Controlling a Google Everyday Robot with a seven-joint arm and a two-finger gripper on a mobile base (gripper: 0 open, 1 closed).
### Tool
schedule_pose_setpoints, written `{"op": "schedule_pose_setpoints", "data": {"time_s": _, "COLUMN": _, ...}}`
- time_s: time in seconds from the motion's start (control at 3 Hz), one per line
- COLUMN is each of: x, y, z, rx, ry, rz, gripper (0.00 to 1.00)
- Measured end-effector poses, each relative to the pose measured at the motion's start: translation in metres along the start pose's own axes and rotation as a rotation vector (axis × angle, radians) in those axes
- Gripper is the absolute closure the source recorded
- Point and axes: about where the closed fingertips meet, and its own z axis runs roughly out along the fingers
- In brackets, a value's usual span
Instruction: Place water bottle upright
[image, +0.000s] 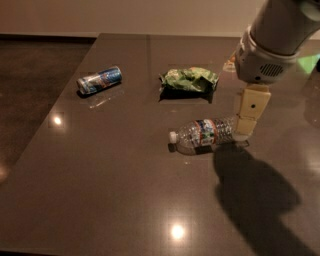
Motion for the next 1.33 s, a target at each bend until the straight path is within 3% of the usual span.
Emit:
{"op": "schedule_pose_setpoints", "data": {"time_s": 0.67, "x": -0.019, "y": 0.003, "z": 0.053, "rx": -0.103, "ry": -0.028, "rz": -0.089, "gripper": 0.0}}
{"op": "schedule_pose_setpoints", "data": {"time_s": 1.33, "x": -0.039, "y": 0.021, "z": 0.079, "rx": -0.109, "ry": -0.063, "rz": -0.153, "gripper": 0.0}}
